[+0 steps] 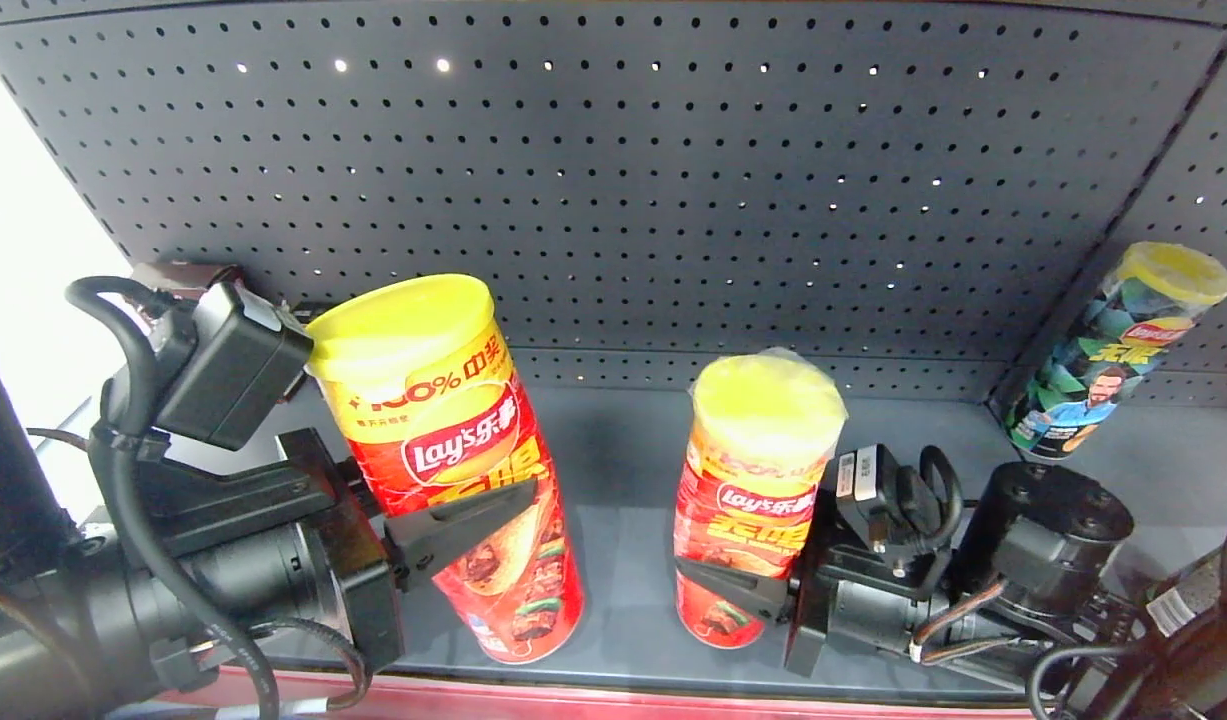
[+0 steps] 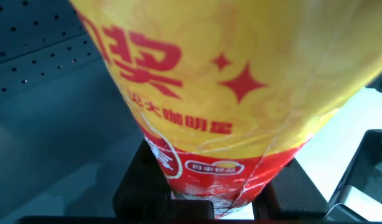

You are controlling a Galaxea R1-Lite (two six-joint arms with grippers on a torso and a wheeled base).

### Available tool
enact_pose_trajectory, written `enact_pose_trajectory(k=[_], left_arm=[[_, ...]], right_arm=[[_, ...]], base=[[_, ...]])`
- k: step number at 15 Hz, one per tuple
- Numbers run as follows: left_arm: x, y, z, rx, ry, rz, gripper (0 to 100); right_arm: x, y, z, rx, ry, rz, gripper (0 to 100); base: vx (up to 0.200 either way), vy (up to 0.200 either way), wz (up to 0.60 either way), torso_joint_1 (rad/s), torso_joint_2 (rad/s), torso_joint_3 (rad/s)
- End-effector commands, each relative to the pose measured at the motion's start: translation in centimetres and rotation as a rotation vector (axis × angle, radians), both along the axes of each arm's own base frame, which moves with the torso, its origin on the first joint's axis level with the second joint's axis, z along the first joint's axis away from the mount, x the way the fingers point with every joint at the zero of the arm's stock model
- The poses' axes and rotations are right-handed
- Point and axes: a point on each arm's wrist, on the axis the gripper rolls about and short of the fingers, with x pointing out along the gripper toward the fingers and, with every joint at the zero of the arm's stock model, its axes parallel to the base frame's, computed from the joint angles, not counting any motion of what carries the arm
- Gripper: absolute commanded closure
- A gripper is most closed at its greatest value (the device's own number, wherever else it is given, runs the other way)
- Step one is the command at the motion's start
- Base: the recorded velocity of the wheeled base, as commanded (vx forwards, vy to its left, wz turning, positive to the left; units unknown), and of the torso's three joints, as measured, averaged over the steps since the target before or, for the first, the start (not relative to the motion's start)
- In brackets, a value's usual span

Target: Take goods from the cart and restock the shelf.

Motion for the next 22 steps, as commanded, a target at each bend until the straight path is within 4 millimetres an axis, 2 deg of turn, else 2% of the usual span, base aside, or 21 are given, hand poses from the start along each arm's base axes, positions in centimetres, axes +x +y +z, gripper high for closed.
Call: enact_pose_trajectory(k=[1, 9, 10, 14, 19, 22], left_arm=[[0.1, -0.1, -0.1, 0.002, 0.004, 0.000, 100], [0.0, 0.0, -0.4, 0.007, 0.010, 0.000, 100], [-0.1, 0.0, -0.4, 0.008, 0.011, 0.000, 100], [-0.1, 0.0, -0.4, 0.010, 0.011, -0.005, 100], [-0.2, 0.0, -0.4, 0.010, 0.011, -0.008, 100], [-0.5, 0.1, -1.1, 0.022, 0.027, -0.009, 100]], right_arm=[[0.1, -0.1, -1.1, -0.026, 0.029, 0.000, 100], [1.0, -0.4, -2.1, -0.034, 0.026, -0.013, 100], [1.0, -0.4, -1.9, -0.026, 0.015, -0.015, 0], [0.0, -1.2, -1.4, -0.021, 0.009, -0.027, 0], [-1.8, -3.7, 1.9, 0.040, -0.068, -0.069, 0], [-6.0, -6.7, 3.4, 0.064, -0.096, -0.074, 0]], base=[[0.000, 0.000, 0.00, 0.000, 0.00, 0.000], [0.000, 0.000, 0.00, 0.000, 0.00, 0.000], [0.000, 0.000, 0.00, 0.000, 0.00, 0.000], [0.000, 0.000, 0.00, 0.000, 0.00, 0.000], [0.000, 0.000, 0.00, 0.000, 0.00, 0.000], [0.000, 0.000, 0.00, 0.000, 0.00, 0.000]])
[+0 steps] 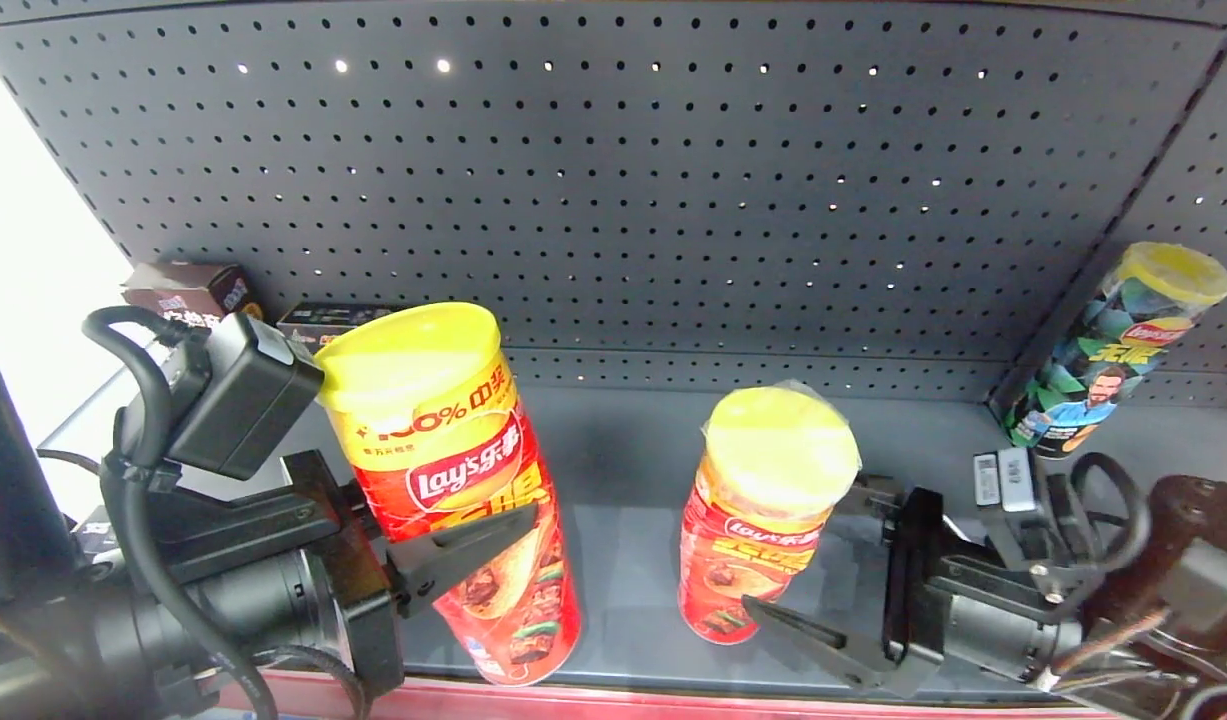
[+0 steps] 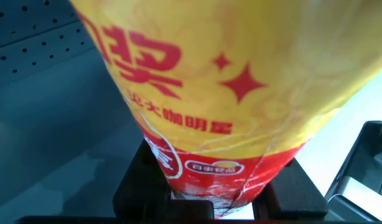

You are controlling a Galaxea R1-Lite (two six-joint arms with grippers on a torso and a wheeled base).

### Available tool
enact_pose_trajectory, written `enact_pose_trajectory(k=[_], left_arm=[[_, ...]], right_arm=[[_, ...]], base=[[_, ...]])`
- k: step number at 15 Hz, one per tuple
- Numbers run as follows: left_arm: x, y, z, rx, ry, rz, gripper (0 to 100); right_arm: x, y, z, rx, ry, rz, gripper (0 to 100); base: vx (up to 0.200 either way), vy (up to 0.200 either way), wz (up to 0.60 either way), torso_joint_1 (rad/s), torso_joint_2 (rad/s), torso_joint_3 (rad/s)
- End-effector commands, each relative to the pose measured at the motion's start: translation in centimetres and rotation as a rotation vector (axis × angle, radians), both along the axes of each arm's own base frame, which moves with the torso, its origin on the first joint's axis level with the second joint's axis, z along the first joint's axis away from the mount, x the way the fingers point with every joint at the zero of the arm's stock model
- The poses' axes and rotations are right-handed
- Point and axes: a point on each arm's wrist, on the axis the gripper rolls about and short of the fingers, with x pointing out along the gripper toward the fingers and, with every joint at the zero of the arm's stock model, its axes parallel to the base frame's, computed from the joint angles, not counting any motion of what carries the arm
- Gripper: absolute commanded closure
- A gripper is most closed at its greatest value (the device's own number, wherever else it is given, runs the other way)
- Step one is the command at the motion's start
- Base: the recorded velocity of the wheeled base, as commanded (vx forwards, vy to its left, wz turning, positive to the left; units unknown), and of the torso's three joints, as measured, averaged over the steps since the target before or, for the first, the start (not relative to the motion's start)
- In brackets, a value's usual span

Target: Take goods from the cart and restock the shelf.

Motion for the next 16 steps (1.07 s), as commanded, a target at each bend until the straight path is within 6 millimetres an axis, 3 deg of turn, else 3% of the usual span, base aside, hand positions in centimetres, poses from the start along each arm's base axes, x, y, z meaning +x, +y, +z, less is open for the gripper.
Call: enact_pose_trajectory(k=[1, 3, 7, 10, 13, 14, 15, 16], left_arm=[[-0.2, 0.1, -0.4, 0.009, 0.010, -0.001, 100], [-0.2, 0.1, -0.4, 0.011, 0.005, -0.004, 100], [-0.1, 0.0, 0.2, 0.007, -0.018, -0.005, 100], [0.0, 0.0, 0.3, 0.005, -0.024, -0.006, 100], [-0.1, 0.0, 0.3, 0.017, -0.034, -0.010, 100], [-0.1, 0.0, 0.3, 0.017, -0.034, -0.010, 100], [0.0, -0.1, 0.5, 0.012, -0.044, -0.011, 100], [0.1, -0.2, 0.6, 0.006, -0.051, -0.011, 100]], right_arm=[[-4.2, -3.3, 1.4, 0.027, -0.039, -0.020, 0], [-5.8, -5.3, 0.9, 0.023, -0.034, -0.066, 0], [-8.1, -8.1, 2.0, 0.038, -0.067, -0.172, 0], [-10.4, -9.9, 2.2, 0.037, -0.040, -0.339, 0], [-13.8, -11.6, 0.7, 0.024, 0.021, -0.459, 0], [-13.8, -11.6, 0.7, 0.024, 0.021, -0.459, 0], [-16.2, -12.8, -1.0, 0.044, 0.086, -0.546, 0], [-17.4, -13.4, -2.1, 0.042, 0.110, -0.581, 0]], base=[[0.000, 0.000, 0.00, 0.000, 0.00, 0.000], [0.000, 0.000, 0.00, 0.000, 0.00, 0.000], [0.000, 0.000, 0.00, 0.000, 0.00, 0.000], [0.000, 0.000, 0.00, 0.000, 0.00, 0.000], [0.000, 0.000, 0.00, 0.000, 0.00, 0.000], [0.000, 0.000, 0.00, 0.000, 0.00, 0.000], [0.000, 0.000, 0.00, 0.000, 0.00, 0.000], [0.000, 0.000, 0.00, 0.000, 0.00, 0.000]])
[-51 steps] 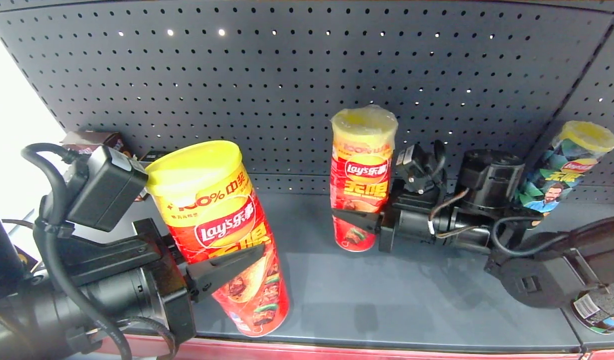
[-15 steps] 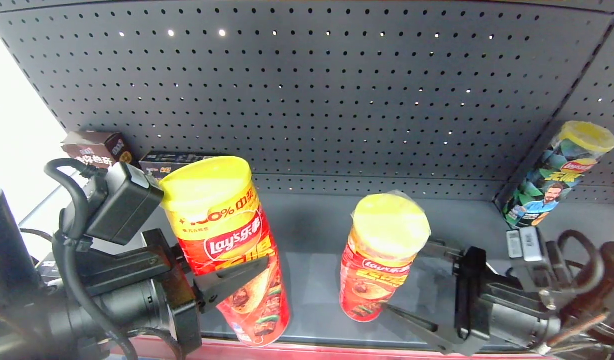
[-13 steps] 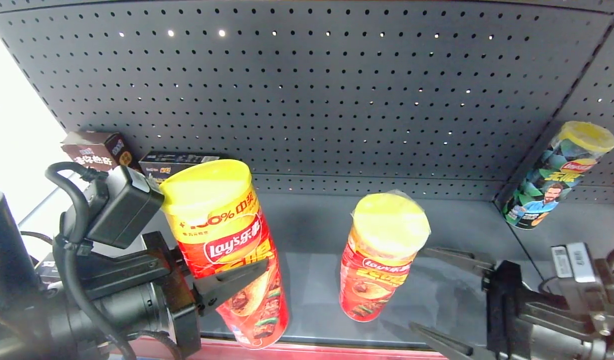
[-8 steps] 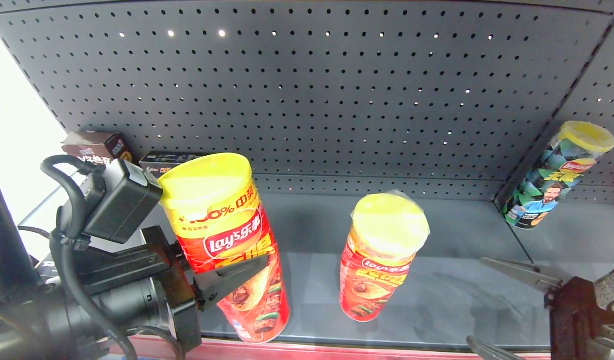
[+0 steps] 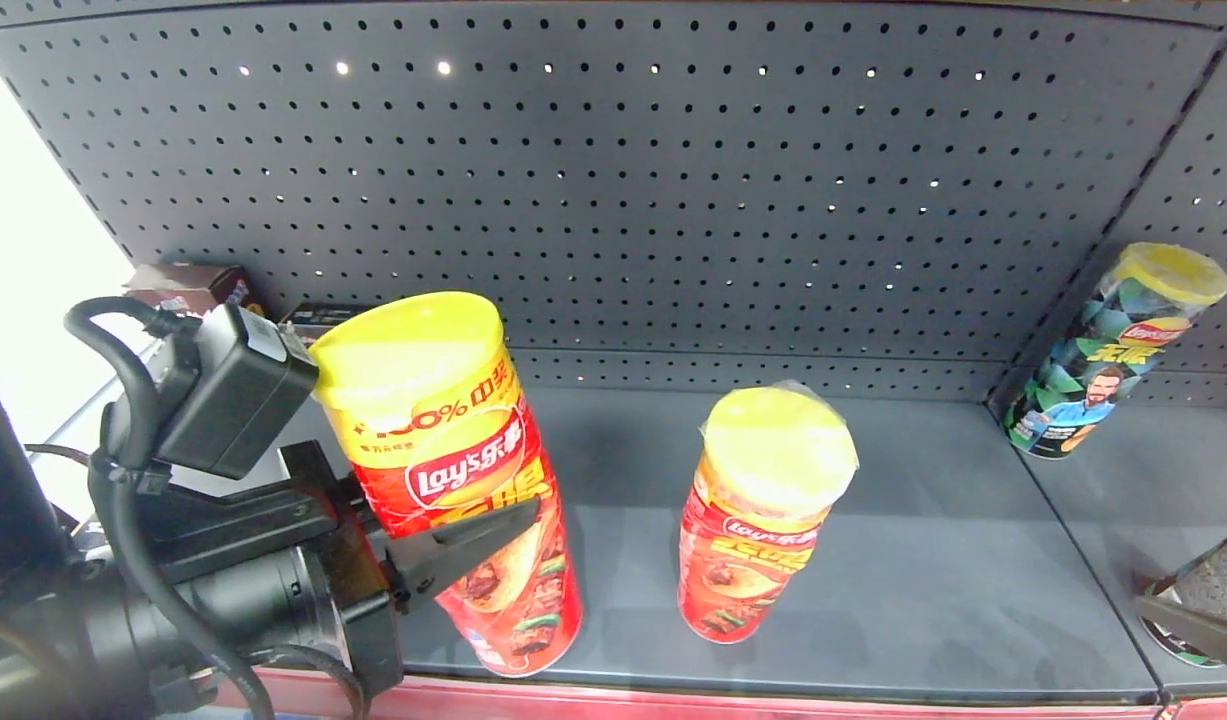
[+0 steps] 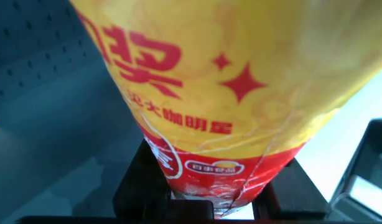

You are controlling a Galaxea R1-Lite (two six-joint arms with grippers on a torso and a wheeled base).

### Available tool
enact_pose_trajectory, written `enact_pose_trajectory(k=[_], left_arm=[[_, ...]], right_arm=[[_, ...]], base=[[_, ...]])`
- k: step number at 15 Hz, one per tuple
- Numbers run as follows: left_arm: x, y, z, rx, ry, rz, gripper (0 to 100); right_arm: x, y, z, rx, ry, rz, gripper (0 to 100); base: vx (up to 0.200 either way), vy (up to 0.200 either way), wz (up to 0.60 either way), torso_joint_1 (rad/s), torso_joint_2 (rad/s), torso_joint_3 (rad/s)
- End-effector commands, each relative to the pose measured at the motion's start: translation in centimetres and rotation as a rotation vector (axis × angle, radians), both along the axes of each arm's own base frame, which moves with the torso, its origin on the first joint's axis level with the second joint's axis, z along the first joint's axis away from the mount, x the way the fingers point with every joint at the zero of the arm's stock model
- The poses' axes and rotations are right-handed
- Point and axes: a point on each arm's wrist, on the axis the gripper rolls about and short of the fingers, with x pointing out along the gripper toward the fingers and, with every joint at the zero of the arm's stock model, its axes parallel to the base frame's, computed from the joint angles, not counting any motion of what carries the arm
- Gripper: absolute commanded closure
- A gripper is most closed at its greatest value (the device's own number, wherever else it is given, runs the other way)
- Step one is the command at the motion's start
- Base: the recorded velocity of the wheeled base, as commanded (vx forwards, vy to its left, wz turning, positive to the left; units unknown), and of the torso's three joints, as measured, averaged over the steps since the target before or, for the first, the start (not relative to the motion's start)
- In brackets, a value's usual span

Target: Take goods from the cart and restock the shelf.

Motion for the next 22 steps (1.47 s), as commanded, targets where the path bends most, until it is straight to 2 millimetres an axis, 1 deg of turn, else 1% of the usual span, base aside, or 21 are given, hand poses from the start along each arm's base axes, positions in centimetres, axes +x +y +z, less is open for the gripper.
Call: enact_pose_trajectory(k=[1, 2, 3, 4, 6, 8, 9, 10, 11, 12, 13, 14, 17, 18, 19, 20, 21, 22], left_arm=[[0.2, -0.1, 0.0, -0.006, -0.006, 0.000, 100], [0.2, -0.2, 0.1, -0.014, -0.016, -0.005, 100], [0.2, -0.2, 0.1, -0.014, -0.016, -0.005, 100], [0.2, -0.3, 0.1, -0.013, -0.014, -0.009, 100], [0.2, -0.8, 0.0, -0.010, -0.011, -0.023, 100], [0.4, -0.9, 0.1, -0.008, -0.013, -0.023, 100], [0.4, -0.9, 0.0, 0.004, -0.025, -0.024, 100], [0.4, -0.9, 0.0, 0.008, -0.029, -0.022, 100], [0.3, -0.8, -0.1, 0.012, -0.029, -0.024, 100], [0.2, -0.8, -0.2, 0.015, -0.028, -0.022, 100], [0.2, -0.7, -0.2, 0.016, -0.027, -0.019, 100], [0.2, -0.7, -0.2, 0.016, -0.029, -0.016, 100], [0.2, -0.7, -0.2, 0.019, -0.031, 0.000, 100], [0.2, -0.7, -0.3, 0.021, -0.027, 0.000, 100], [0.2, -0.7, -0.5, 0.025, -0.023, -0.002, 100], [0.2, -0.7, -0.7, 0.032, -0.019, -0.004, 100], [0.1, -0.8, -0.8, 0.039, -0.020, -0.009, 100], [0.0, -1.1, -0.8, 0.051, -0.030, -0.027, 100]], right_arm=[[-5.3, -2.5, -2.7, 0.062, -0.038, -0.146, 0], [-6.3, -3.0, -4.0, 0.054, -0.023, -0.194, 0], [-6.3, -3.0, -4.0, 0.054, -0.023, -0.194, 0], [-8.0, -3.5, -5.6, 0.084, 0.018, -0.259, 0], [-8.1, -3.4, -5.4, 0.126, 0.034, -0.279, 0], [-8.0, -3.5, -5.4, 0.132, 0.024, -0.321, 0], [-7.9, -3.7, -5.4, 0.130, 0.020, -0.410, 0], [-7.8, -3.7, -5.3, 0.124, 0.025, -0.418, 0], [-7.9, -3.6, -5.4, 0.081, -0.002, -0.371, 0], [-8.0, -3.6, -5.4, 0.011, -0.042, -0.239, 0], [-8.0, -3.6, -5.4, 0.033, -0.027, -0.226, 0], [-8.0, -3.6, -5.4, 0.091, 0.005, -0.316, 0], [-7.7, -4.2, -5.6, 0.143, -0.018, -0.662, 0], [-7.6, -4.1, -5.6, 0.140, -0.026, -0.581, 0], [-7.6, -3.7, -5.7, 0.103, -0.036, -0.397, 0], [-7.6, -3.4, -6.2, 0.049, -0.020, -0.297, 0], [-7.6, -3.5, -6.2, 0.053, -0.014, -0.270, 0], [-7.5, -3.7, -6.2, 0.074, 0.001, -0.201, 0]], base=[[0.000, 0.000, 0.00, 0.000, 0.00, 0.000], [0.000, 0.000, 0.00, 0.000, 0.00, 0.000], [0.000, 0.000, 0.00, 0.000, 0.00, 0.000], [0.000, 0.000, 0.00, 0.000, 0.00, 0.000], [0.000, 0.000, 0.00, 0.000, 0.00, 0.000], [0.000, 0.000, 0.00, 0.000, 0.00, 0.000], [0.000, 0.000, 0.00, 0.000, 0.00, 0.000], [0.000, 0.000, 0.00, 0.000, 0.00, 0.000], [0.000, 0.000, 0.00, 0.000, 0.00, 0.000], [0.000, 0.000, 0.00, 0.000, 0.00, 0.000], [0.000, 0.000, 0.00, 0.000, 0.00, 0.000], [0.000, 0.000, 0.00, 0.000, 0.00, 0.000], [0.000, 0.000, 0.00, 0.000, 0.00, 0.000], [0.000, 0.000, 0.00, 0.000, 0.00, 0.000], [0.000, 0.000, 0.00, 0.000, 0.00, 0.000], [0.000, 0.000, 0.00, 0.000, 0.00, 0.000], [0.000, 0.000, 0.00, 0.000, 0.00, 0.000], [0.000, 0.000, 0.00, 0.000, 0.00, 0.000]])
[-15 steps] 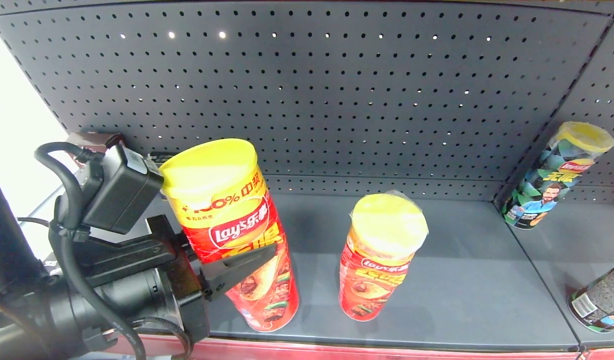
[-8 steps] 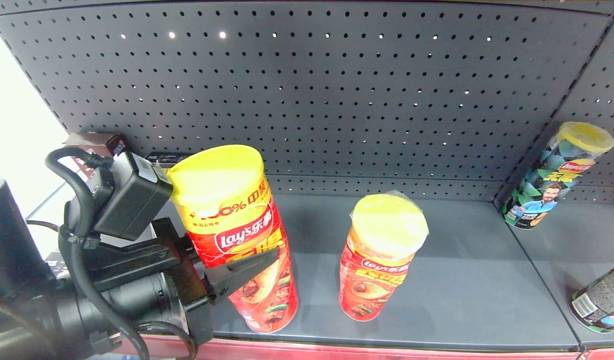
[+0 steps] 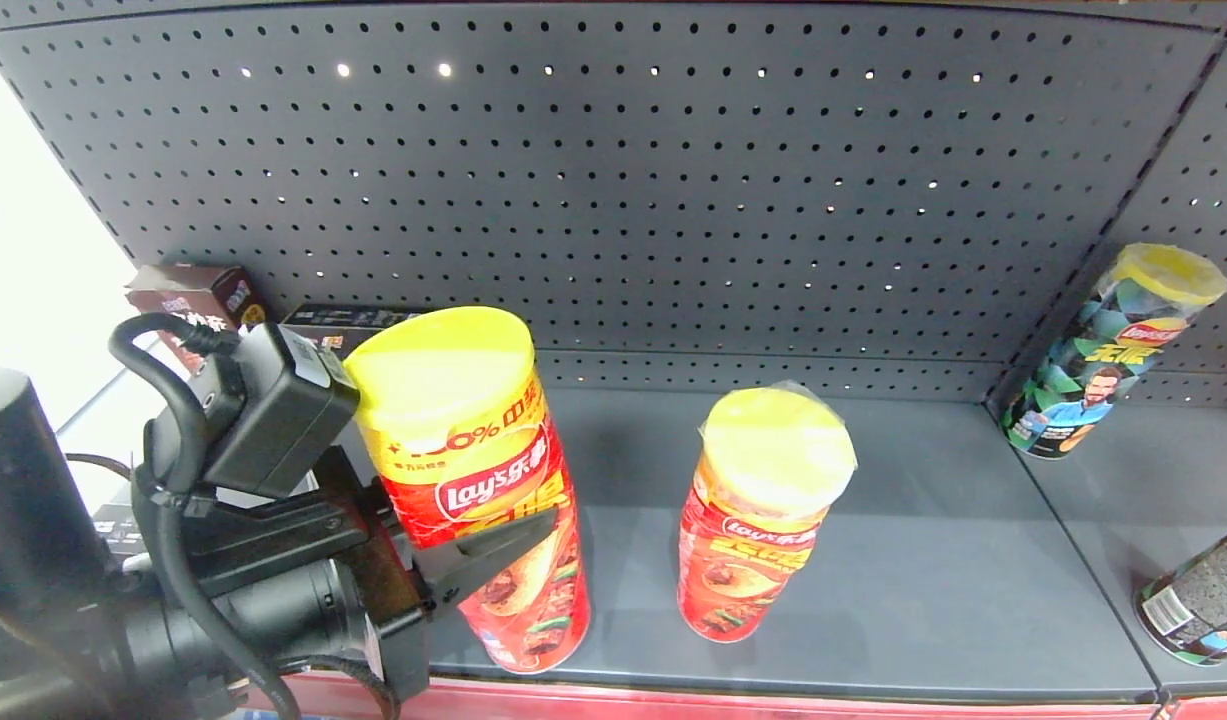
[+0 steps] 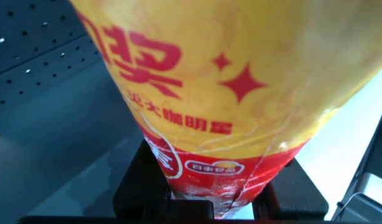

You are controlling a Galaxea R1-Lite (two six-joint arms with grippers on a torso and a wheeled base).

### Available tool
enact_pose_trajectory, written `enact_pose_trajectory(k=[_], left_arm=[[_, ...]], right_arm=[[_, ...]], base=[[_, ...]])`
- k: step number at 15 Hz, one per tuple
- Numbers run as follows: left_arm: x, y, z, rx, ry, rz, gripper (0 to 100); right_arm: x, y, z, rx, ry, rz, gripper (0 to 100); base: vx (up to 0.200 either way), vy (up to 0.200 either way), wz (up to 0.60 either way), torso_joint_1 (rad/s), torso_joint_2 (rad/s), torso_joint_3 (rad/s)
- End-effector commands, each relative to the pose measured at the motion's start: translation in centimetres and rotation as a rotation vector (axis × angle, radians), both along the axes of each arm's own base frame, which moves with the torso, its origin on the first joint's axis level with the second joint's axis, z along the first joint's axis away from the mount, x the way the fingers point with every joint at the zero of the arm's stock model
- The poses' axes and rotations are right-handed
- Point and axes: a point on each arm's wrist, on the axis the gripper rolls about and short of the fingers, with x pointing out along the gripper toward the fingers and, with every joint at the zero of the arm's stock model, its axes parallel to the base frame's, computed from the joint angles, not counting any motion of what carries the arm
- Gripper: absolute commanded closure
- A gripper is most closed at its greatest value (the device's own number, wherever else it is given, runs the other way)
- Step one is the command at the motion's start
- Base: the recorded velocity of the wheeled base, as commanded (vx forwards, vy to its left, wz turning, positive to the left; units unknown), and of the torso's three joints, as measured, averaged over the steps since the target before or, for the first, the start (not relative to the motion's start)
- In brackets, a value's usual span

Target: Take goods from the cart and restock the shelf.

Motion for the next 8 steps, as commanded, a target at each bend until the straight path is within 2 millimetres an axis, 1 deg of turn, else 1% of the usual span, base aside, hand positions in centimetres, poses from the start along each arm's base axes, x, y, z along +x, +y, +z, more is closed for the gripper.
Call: enact_pose_trajectory(k=[1, 3, 5, 6, 8], left_arm=[[-0.2, -0.3, -0.2, 0.007, 0.002, -0.019, 100], [-0.2, -0.3, 0.0, 0.004, -0.002, -0.025, 100], [0.0, -0.4, 0.6, -0.010, -0.017, -0.020, 100], [0.2, -0.5, 1.4, -0.024, -0.040, -0.007, 100], [0.1, -0.4, 1.3, -0.019, -0.036, 0.000, 100]], right_arm=[[0.2, -0.2, -0.3, 0.007, 0.020, 0.079, 0], [0.2, -0.2, -0.3, 0.010, 0.021, 0.079, 0], [0.2, -0.2, -0.3, 0.010, 0.021, 0.077, 0], [0.2, -0.2, -0.3, 0.018, 0.025, 0.076, 0], [0.2, -0.2, -0.3, 0.032, 0.031, 0.064, 0]], base=[[0.000, 0.000, 0.00, 0.000, 0.00, 0.000], [0.000, 0.000, 0.00, 0.000, 0.00, 0.000], [0.000, 0.000, 0.00, 0.000, 0.00, 0.000], [0.000, 0.000, 0.00, 0.000, 0.00, 0.000], [0.000, 0.000, 0.00, 0.000, 0.00, 0.000]])
